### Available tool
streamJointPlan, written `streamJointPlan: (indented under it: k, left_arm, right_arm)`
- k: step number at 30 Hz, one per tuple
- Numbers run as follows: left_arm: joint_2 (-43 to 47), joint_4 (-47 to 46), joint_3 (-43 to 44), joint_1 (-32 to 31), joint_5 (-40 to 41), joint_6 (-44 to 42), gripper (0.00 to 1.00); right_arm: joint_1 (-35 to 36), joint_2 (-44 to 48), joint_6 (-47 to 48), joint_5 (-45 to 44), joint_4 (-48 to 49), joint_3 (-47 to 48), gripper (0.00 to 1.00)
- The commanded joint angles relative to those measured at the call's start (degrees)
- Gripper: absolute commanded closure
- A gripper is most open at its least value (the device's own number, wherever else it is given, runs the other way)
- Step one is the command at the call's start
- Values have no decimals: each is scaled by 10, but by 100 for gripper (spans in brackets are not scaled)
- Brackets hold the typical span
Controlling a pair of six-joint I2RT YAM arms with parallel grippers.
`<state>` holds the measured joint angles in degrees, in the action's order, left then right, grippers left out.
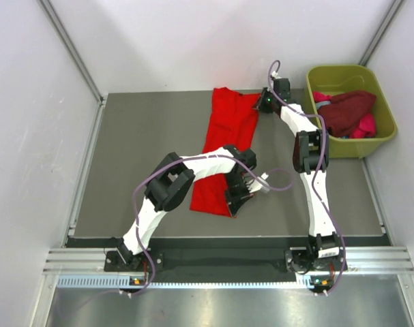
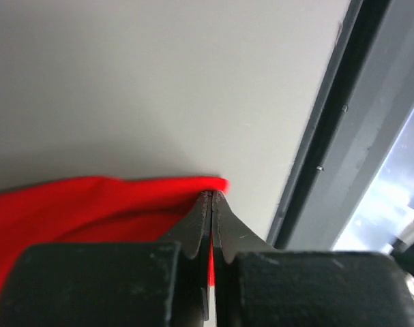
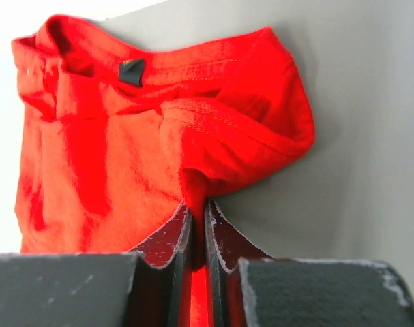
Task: Fold and stack the t-shirts
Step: Fold the tshirt
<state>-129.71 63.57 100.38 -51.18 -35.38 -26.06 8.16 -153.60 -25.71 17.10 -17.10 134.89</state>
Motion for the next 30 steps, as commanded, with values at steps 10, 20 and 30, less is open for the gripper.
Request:
streamJointPlan:
  k: [10, 20, 30]
  left_arm:
    - [21, -45, -8, -18, -28, 40, 100]
    - [112, -104, 58, -22, 87, 19, 55]
    - [235, -107, 15, 119, 189, 128, 42]
  right_arm:
    - [13, -45, -39, -5, 88, 66, 89]
    - [9, 56, 55, 8, 51, -1, 13]
    - [-33, 325, -17, 83, -40, -310, 12]
